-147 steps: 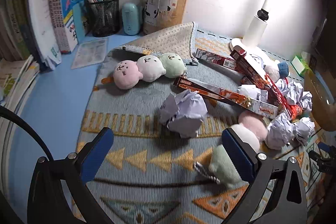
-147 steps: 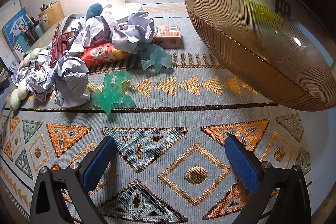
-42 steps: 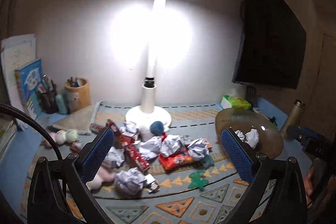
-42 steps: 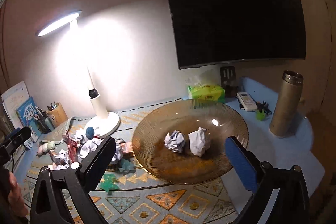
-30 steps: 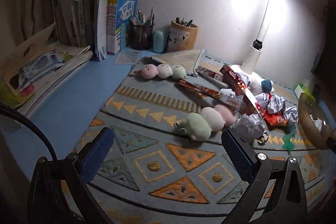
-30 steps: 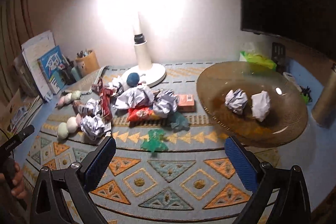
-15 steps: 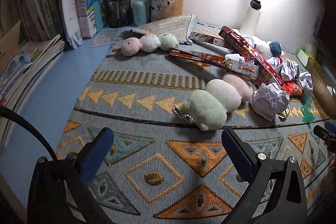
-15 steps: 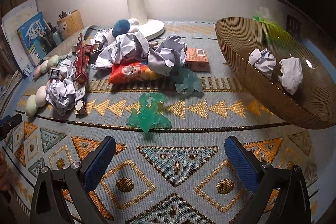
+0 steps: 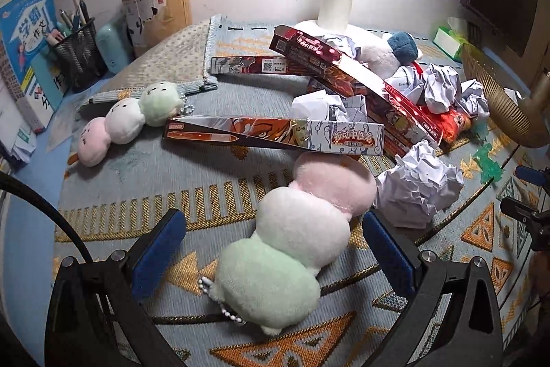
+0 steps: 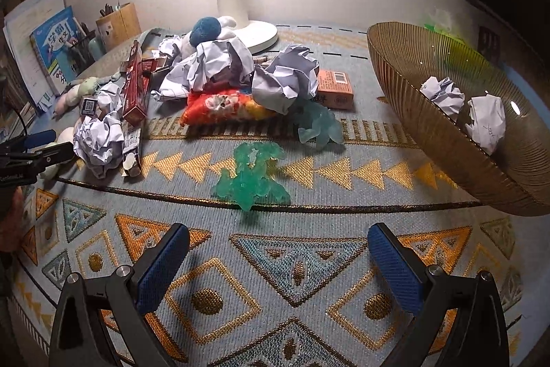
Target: Organize objects
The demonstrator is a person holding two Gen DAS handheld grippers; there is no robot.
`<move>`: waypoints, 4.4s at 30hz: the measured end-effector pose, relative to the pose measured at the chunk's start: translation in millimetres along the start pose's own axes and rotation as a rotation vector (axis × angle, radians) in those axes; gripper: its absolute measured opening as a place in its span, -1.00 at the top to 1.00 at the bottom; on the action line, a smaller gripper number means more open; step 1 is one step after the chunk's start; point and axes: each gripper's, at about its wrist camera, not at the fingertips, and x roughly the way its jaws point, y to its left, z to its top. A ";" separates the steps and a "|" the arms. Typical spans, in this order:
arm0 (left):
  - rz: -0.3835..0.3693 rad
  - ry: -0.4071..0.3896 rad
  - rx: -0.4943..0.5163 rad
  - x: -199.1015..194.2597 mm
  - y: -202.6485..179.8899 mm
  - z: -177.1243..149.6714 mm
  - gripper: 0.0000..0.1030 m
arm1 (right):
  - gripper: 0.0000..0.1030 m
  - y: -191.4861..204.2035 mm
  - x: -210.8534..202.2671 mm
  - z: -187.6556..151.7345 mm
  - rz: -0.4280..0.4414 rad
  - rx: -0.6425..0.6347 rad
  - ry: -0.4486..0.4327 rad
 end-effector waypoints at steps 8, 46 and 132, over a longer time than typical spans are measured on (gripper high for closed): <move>0.001 0.018 0.079 6.5 -18.8 -4.9 -0.40 | -1.00 -1.1 1.6 1.4 0.007 0.011 0.004; -0.023 -0.087 0.020 -89.1 -71.6 -38.7 -0.08 | 0.13 -33.0 -79.5 -30.4 0.116 0.056 -0.112; 0.150 -0.062 -0.195 -63.1 76.3 -37.2 -0.57 | -0.68 151.8 18.9 19.2 0.363 -0.145 0.074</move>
